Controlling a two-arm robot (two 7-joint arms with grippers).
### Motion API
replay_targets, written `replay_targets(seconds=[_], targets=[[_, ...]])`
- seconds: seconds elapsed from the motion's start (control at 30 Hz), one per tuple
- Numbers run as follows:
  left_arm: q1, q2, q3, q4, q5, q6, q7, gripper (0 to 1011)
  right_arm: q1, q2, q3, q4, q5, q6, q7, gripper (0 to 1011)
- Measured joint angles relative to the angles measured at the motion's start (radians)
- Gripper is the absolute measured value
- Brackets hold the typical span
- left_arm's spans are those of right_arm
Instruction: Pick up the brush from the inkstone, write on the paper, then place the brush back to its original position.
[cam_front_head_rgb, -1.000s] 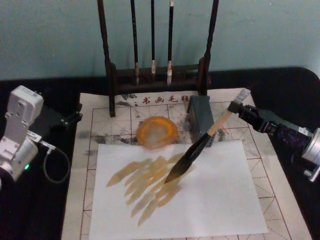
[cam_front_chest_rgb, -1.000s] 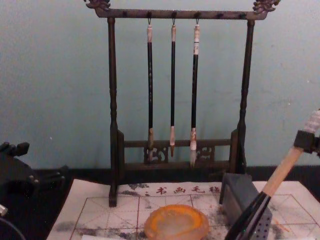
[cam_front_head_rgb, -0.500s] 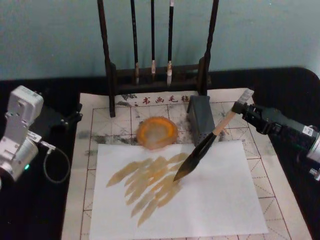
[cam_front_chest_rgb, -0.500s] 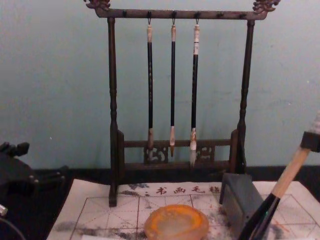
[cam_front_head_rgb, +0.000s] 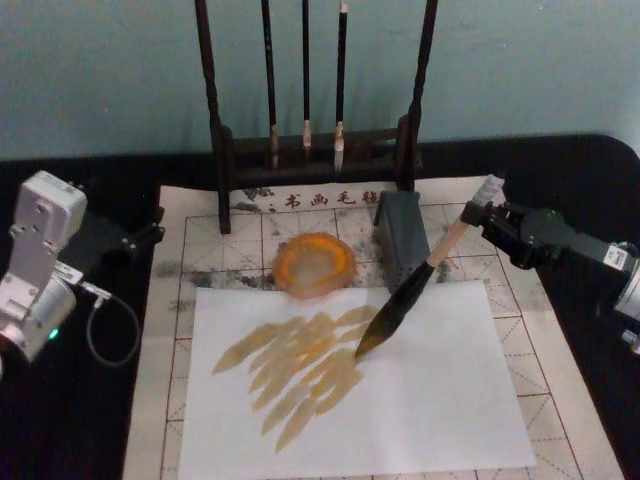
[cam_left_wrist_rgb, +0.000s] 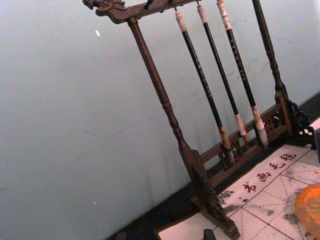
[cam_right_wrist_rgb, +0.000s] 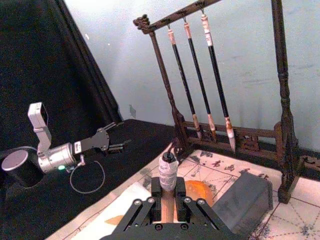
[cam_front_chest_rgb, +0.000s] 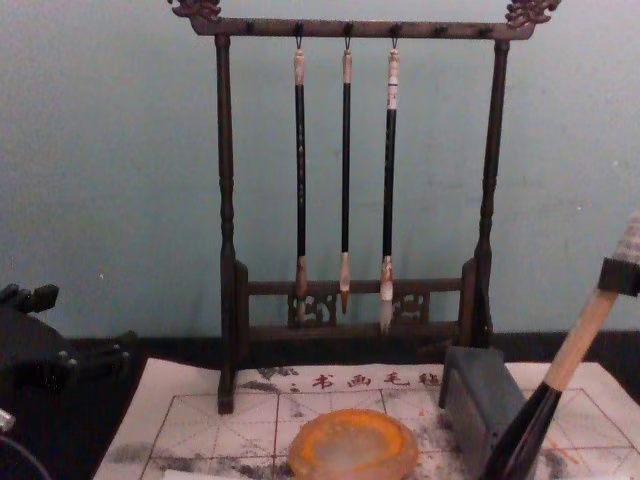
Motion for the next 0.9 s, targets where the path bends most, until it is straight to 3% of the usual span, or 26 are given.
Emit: replay_targets(seconds=[0.37, 0.9], targets=[[0.000, 0.000, 0.000, 0.000, 0.000, 0.000, 0.000, 1001, -0.010, 0.013, 0.016, -0.024, -0.031, 0.009, 0.007, 178], [0.000, 0.000, 0.000, 0.000, 0.000, 0.000, 0.000, 1001, -0.016, 0.008, 0.018, -0.022, -0.039, 0.031, 0.018, 178]])
